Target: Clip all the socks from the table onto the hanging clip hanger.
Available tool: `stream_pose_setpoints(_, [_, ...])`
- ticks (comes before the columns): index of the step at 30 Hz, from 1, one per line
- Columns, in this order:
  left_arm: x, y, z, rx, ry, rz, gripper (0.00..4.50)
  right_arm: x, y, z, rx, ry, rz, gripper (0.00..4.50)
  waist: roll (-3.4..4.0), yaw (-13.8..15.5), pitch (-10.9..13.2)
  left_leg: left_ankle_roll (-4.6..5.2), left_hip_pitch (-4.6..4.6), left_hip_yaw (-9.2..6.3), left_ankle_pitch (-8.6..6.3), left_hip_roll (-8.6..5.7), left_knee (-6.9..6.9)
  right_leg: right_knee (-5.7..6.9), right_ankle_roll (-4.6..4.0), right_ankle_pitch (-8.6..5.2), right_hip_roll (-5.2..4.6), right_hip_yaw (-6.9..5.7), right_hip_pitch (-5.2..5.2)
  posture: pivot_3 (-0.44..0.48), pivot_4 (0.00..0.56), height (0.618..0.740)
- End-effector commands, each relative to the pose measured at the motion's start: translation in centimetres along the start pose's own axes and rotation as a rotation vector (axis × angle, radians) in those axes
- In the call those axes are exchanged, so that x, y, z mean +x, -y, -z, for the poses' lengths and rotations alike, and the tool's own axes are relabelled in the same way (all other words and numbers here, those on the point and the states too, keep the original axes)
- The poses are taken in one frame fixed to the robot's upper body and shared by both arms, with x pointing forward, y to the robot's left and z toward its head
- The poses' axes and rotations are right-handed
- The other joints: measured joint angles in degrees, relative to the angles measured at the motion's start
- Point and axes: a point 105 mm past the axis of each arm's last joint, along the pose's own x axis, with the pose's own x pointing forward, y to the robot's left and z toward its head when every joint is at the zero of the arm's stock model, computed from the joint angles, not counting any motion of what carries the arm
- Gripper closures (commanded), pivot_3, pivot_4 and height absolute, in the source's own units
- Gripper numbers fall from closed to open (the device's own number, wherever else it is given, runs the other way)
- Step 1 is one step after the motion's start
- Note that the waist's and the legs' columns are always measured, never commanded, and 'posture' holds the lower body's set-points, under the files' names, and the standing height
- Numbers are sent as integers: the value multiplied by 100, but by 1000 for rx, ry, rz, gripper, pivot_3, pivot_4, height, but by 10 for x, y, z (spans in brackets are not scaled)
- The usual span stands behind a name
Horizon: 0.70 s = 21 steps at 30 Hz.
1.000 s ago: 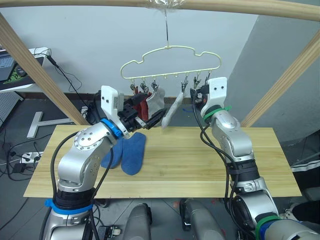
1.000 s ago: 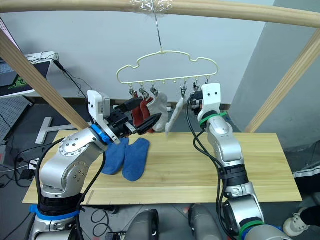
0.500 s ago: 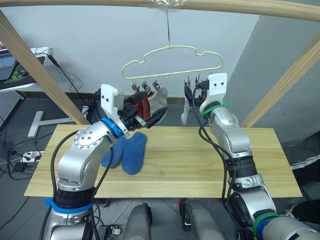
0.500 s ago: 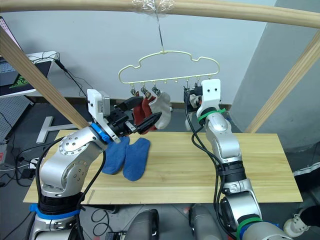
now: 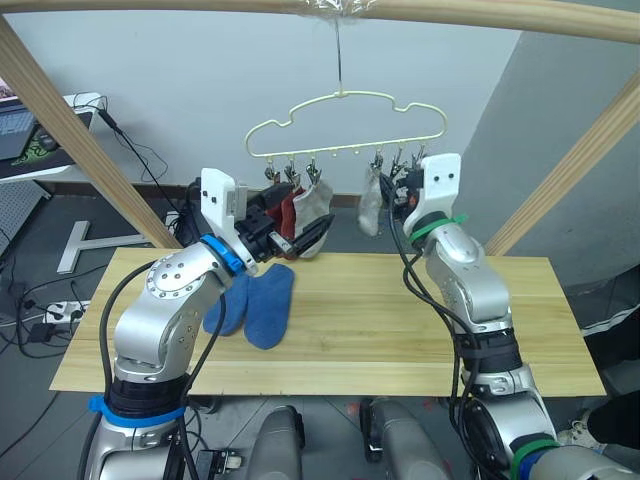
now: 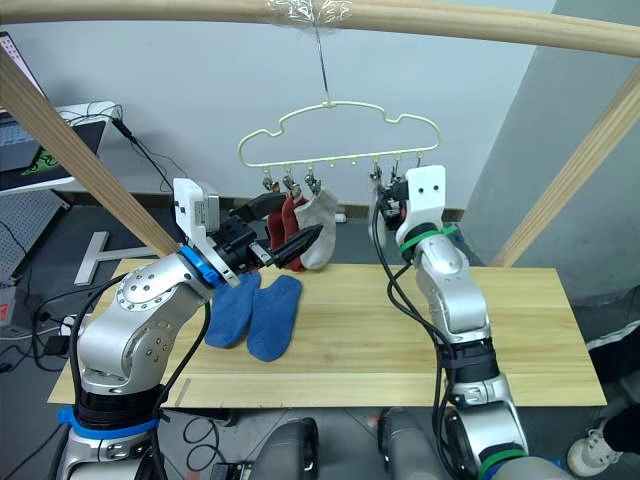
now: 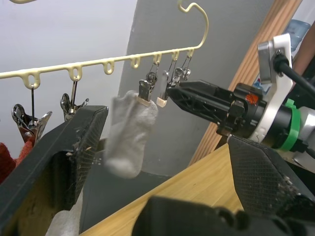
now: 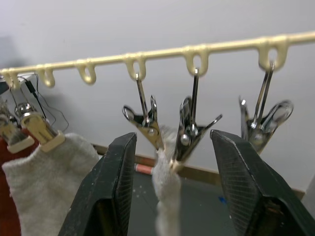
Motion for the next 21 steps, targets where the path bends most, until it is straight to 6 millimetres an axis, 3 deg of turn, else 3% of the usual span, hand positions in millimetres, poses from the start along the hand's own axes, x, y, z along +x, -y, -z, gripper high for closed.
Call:
stream_pose_setpoints(1, [0, 7, -15, 39, 49, 27, 0, -1, 2, -12, 19, 37, 22, 2392, 0, -1, 0, 0, 0, 1, 0, 0, 1, 1, 0, 0, 0, 0, 0, 15, 262, 740])
stream_pose_setpoints(5, [1, 7, -16, 41, 48, 33, 0, 2, 3, -11, 25, 25, 37, 3671, 0, 0, 0, 0, 0, 1, 0, 0, 1, 0, 0, 0, 0, -3, 0, 15, 262, 740])
stream_pose_setpoints(18, [0, 7, -17, 45, 49, 31, 0, 4, 4, -9, 16, 17, 43, 3671, 0, 0, 0, 0, -1, 1, 0, -1, 0, -2, 0, 0, 0, -2, 0, 23, 255, 740])
stream_pose_setpoints(21, [0, 8, -17, 47, 51, 32, 0, 5, 4, -9, 15, 18, 45, 3140, 0, 0, 0, 0, -1, 1, 0, -1, 0, -2, 0, 0, 0, -2, 0, 23, 255, 740])
